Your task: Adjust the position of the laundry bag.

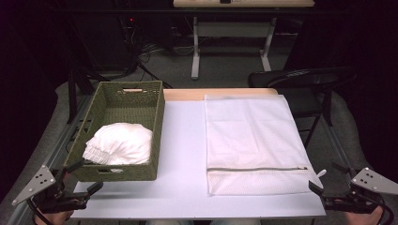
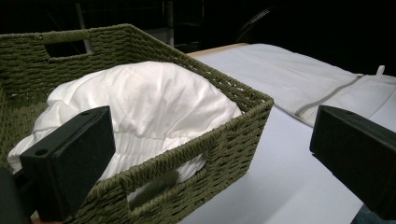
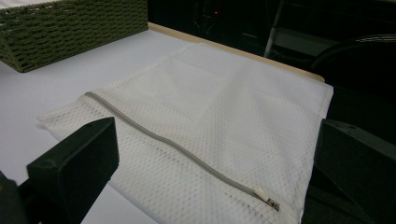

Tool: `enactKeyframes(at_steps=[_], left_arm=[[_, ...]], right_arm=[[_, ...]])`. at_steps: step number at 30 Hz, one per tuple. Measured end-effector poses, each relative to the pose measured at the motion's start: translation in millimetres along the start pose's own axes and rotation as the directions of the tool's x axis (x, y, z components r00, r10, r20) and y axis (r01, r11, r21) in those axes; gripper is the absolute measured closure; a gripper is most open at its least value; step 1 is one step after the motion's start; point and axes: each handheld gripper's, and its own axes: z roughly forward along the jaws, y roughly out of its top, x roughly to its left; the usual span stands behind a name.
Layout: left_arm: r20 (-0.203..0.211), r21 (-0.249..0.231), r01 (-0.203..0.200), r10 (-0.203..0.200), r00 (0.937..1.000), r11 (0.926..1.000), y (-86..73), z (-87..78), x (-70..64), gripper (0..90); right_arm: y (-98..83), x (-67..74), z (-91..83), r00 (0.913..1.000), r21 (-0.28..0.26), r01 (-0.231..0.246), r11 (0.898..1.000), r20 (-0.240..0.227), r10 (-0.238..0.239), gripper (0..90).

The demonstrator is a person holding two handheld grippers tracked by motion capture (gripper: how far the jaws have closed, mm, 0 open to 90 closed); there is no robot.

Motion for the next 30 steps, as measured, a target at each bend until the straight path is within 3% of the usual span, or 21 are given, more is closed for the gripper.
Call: enactKeyframes(at_steps=[7,17,30], left_arm=[[0.01,0.017,0.003,-0.003,0.9999,0.9999,0.9,3.2,-1.3,0.0],[0.032,0.054,-0.028,0.026,0.9992,0.9981,5.8,12.6,-9.4,0.0],[0.078,0.104,-0.062,0.054,0.9955,0.9926,12.6,29.4,-26.9,0.0]], right_arm=[[2.5,2.2,1.1,1.0,0.014,0.001,1.0,0.009,-0.001,0.0],[5.3,4.1,4.2,0.9998,0.044,-0.012,0.999,0.013,0.012,0.0],[11.3,10.1,12.4,0.9995,0.132,-0.013,0.991,0.031,0.009,0.7]])
